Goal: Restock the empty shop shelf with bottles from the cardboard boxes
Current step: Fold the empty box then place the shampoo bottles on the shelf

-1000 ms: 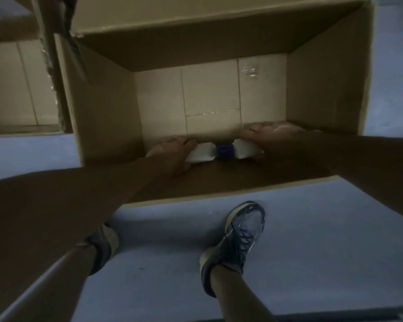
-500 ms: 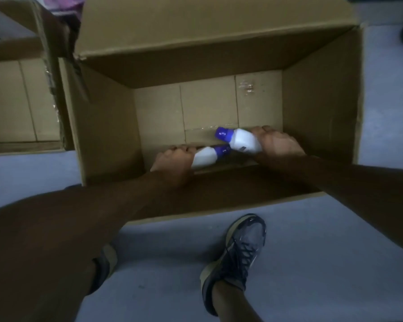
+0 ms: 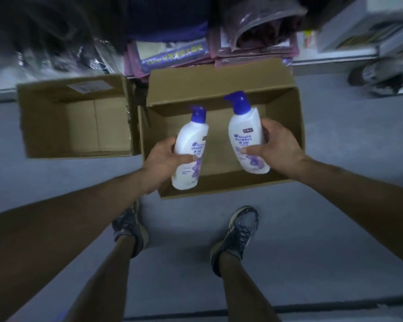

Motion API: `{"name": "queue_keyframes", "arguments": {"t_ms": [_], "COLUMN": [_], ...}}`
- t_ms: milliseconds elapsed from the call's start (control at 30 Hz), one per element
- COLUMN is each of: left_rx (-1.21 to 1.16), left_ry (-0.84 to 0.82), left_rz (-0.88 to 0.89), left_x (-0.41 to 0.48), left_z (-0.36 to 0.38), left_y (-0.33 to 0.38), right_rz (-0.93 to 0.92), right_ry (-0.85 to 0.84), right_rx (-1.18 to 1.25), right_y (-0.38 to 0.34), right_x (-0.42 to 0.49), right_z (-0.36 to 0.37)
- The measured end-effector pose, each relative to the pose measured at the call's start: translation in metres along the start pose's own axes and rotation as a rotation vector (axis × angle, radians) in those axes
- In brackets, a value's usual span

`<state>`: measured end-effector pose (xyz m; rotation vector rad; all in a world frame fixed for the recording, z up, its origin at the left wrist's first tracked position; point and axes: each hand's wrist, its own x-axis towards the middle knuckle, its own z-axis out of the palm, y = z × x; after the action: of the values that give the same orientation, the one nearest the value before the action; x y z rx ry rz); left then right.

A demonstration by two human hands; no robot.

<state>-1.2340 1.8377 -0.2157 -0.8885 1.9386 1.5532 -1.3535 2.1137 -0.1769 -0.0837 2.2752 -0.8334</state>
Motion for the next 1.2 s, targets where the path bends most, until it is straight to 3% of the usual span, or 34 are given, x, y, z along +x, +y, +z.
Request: {"name": "queue_keyframes", "arguments": {"t_ms": [133, 400, 600, 767, 1000, 1200], "left_rx": [-0.297, -0.454, -0.514, -0.644, -0.773, -0.775], "left_ry": [-0.044, 0.0, 0.152, 0.338, 0.44, 0.512], "left_rz": [0.054, 0.158, 0.247, 0.325, 0.512, 0.595], "left_x": [-0.069, -0.216, -0.346, -0.46, -0.585, -0.655], "left_z": [-0.032, -0.135, -0.227, -0.301, -0.433, -0.554], "left_y": [0.066, 0.184, 0.237, 0.248, 0.236, 0.21], "right_rz": [-0.023, -0.215, -0.396, -0.517, -0.664, -0.759], "right_ry": [-0.027, -0.117, -0.182, -0.306, -0.44, -0.424], "right_rx": [0.151, 0.256, 0.298, 0.331, 0.3, 0.296], "right_y": [-0.07, -0.255, -0.413, -0.527, -0.684, -0.807], "right_x": [-0.046, -0.132, -0.212, -0.284, -0.359, -0.41], "right_z": [-0.048, -0.128, -0.154, -0.14, -0.074, -0.008]}}
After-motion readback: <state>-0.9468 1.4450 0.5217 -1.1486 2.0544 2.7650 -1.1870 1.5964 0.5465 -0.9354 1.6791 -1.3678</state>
